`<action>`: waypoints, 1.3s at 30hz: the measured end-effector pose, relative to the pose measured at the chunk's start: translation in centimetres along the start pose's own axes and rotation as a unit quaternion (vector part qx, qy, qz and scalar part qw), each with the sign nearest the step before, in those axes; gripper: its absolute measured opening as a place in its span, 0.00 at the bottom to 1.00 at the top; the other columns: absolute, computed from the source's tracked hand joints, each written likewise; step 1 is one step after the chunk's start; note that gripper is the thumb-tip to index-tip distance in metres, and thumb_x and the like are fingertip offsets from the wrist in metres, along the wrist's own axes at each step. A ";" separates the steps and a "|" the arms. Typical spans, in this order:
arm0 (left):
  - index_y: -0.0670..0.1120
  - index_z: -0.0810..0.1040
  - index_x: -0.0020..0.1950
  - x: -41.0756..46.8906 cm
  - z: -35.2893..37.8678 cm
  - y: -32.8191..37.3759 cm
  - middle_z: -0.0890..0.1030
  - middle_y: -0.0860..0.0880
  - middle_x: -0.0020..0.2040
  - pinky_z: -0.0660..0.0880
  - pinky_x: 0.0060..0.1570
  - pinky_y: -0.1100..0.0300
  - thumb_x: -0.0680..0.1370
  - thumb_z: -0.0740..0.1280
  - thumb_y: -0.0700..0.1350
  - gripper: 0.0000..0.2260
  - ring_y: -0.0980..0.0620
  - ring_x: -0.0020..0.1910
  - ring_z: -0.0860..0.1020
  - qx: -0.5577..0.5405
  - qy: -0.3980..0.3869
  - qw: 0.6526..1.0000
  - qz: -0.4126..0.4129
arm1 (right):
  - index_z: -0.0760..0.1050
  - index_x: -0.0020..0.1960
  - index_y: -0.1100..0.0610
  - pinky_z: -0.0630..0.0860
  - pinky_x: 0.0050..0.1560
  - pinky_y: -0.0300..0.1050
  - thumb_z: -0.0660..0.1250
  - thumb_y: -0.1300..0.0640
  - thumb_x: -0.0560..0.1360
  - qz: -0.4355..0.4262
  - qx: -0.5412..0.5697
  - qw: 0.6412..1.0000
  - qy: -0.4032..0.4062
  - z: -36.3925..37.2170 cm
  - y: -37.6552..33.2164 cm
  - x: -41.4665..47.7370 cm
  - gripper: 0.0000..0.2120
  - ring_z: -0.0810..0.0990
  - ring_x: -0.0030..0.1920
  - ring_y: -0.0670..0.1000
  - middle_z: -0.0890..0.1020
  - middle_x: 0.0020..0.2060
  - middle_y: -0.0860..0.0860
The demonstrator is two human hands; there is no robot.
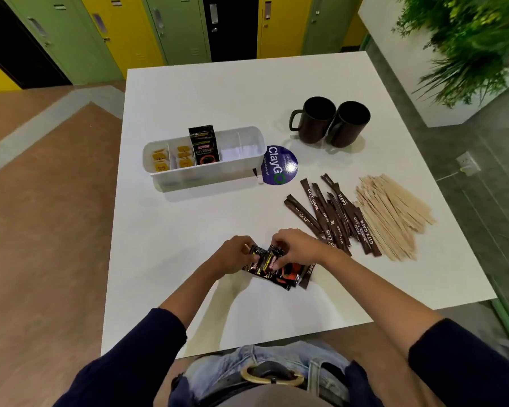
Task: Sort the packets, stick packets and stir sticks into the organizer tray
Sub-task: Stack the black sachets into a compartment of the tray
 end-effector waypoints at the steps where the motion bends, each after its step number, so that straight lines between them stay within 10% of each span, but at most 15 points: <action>1: 0.43 0.74 0.46 0.0 -0.4 0.2 0.76 0.44 0.42 0.73 0.38 0.59 0.75 0.68 0.39 0.03 0.48 0.40 0.74 -0.014 0.004 1.000 0.000 | 0.76 0.49 0.59 0.66 0.40 0.42 0.76 0.52 0.67 0.005 0.028 1.000 0.008 -0.4 0.1 0.2 0.17 0.73 0.45 0.49 0.76 0.42 0.50; 14: 0.44 0.72 0.53 -0.2 -5.4 1.7 0.80 0.44 0.44 0.70 0.36 0.64 0.78 0.65 0.45 0.07 0.52 0.39 0.75 -0.170 0.093 0.981 0.021 | 0.77 0.51 0.62 0.76 0.57 0.50 0.70 0.64 0.73 0.016 0.357 0.930 0.088 -4.7 -0.2 2.0 0.07 0.80 0.51 0.53 0.82 0.48 0.58; 24: 0.39 0.77 0.50 0.2 -9.4 2.6 0.77 0.48 0.38 0.67 0.29 0.72 0.79 0.64 0.44 0.08 0.56 0.35 0.72 -0.173 0.147 0.972 0.058 | 0.78 0.55 0.58 0.78 0.51 0.43 0.70 0.57 0.74 -0.001 0.408 0.904 0.128 -6.2 -3.6 4.8 0.11 0.82 0.51 0.51 0.84 0.50 0.53; 34: 0.41 0.72 0.58 0.2 -12.0 2.1 0.81 0.45 0.47 0.74 0.45 0.64 0.75 0.69 0.39 0.13 0.50 0.46 0.80 -0.409 0.205 0.887 0.055 | 0.74 0.61 0.60 0.78 0.56 0.49 0.65 0.59 0.77 0.003 0.484 0.860 0.164 -7.7 -7.0 8.1 0.13 0.81 0.53 0.55 0.81 0.54 0.57; 39: 0.46 0.70 0.65 1.0 -10.4 2.0 0.78 0.47 0.60 0.74 0.54 0.54 0.81 0.57 0.52 0.16 0.50 0.59 0.77 -0.333 0.178 0.926 0.019 | 0.71 0.62 0.60 0.76 0.59 0.52 0.58 0.58 0.81 0.039 0.458 0.863 0.211 -7.9 -8.2 9.4 0.12 0.79 0.56 0.56 0.80 0.57 0.58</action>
Point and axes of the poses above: each hand's wrist, its own x-axis towards the middle knuckle, its own z-axis out of the palm, y = z × x, the point moved 6 cm from there along x, towards the middle knuckle
